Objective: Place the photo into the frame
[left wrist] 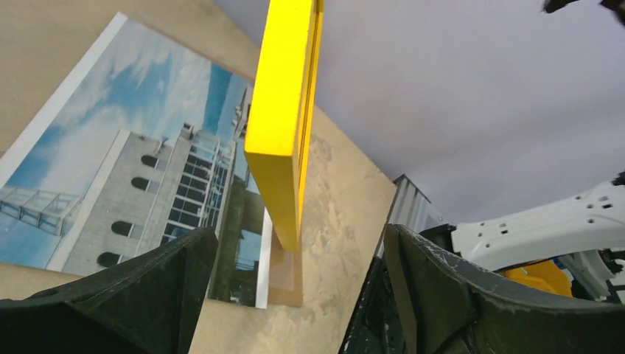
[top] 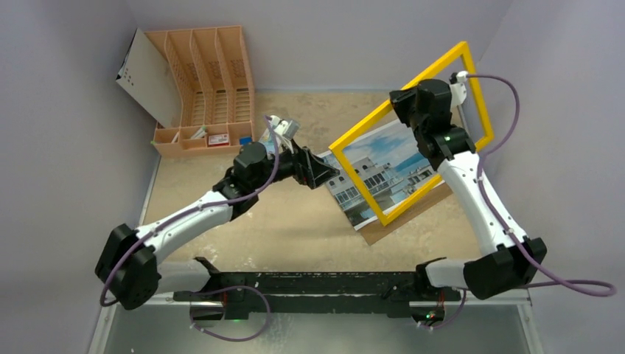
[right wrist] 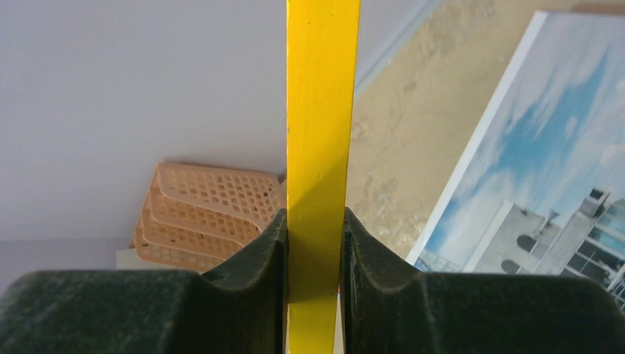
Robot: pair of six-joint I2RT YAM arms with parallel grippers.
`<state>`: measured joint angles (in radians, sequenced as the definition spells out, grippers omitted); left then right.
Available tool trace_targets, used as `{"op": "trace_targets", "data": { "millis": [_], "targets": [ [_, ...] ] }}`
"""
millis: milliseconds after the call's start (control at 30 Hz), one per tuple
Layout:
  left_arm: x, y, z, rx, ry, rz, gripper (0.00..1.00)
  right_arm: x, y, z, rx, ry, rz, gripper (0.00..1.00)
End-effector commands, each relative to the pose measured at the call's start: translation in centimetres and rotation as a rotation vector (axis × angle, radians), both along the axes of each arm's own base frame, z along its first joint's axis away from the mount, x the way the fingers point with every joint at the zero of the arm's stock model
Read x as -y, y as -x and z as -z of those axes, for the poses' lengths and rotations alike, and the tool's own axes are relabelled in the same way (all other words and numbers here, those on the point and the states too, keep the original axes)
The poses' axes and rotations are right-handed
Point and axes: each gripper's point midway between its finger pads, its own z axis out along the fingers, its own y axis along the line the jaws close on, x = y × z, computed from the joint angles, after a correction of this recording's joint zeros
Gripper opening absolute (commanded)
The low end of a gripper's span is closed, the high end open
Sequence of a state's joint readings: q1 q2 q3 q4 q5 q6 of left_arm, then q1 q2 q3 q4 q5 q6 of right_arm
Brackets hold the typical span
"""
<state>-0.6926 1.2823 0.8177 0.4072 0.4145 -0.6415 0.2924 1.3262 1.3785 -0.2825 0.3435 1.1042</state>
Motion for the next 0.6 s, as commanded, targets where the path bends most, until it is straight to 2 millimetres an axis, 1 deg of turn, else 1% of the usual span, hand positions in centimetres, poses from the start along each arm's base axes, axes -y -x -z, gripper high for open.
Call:
{"op": "trace_targets", "data": {
  "millis": [0, 100, 167, 267, 367, 467, 500, 533, 567],
  "targets": [
    [-1.8, 0.9, -5.0, 0.117, 0.03, -0.035, 0.9, 1.6, 1.3, -9.0, 0.229, 0.084, 0.009, 0.09],
    [-3.4, 1.3, -7.4, 0.16, 0.003, -0.086, 0.91, 0.4, 1.8, -10.8, 0.28, 0.106, -0.075, 0.09],
    [-4.8, 1.5, -9.5, 0.188, 0.007, -0.137, 0.91, -1.3, 1.9, -11.2, 0.303, 0.12, -0.176, 0.09],
    [-7.1, 2.1, -13.5, 0.241, 0.059, -0.227, 0.91, -4.8, 2.1, -10.8, 0.315, 0.111, -0.373, 0.1],
    [-9.8, 2.3, -16.7, 0.257, 0.105, -0.346, 0.92, -8.5, 3.2, -10.4, 0.326, 0.06, -0.568, 0.09],
    [-11.7, 1.7, -17.4, 0.217, 0.105, -0.456, 0.94, -12.5, 5.2, -11.2, 0.367, 0.014, -0.724, 0.08],
    [-12.2, 1.3, -17.2, 0.193, 0.093, -0.495, 0.94, -13.8, 6.0, -11.6, 0.378, -0.006, -0.766, 0.09],
    [-12.8, 0.7, -16.8, 0.161, 0.077, -0.542, 0.94, -15.6, 7.2, -12.1, 0.396, -0.033, -0.834, 0.08],
    [-13.4, 0.0, -16.1, 0.121, 0.053, -0.594, 0.94, -17.0, 8.1, -12.7, 0.411, -0.06, -0.881, 0.08]
  ]
}}
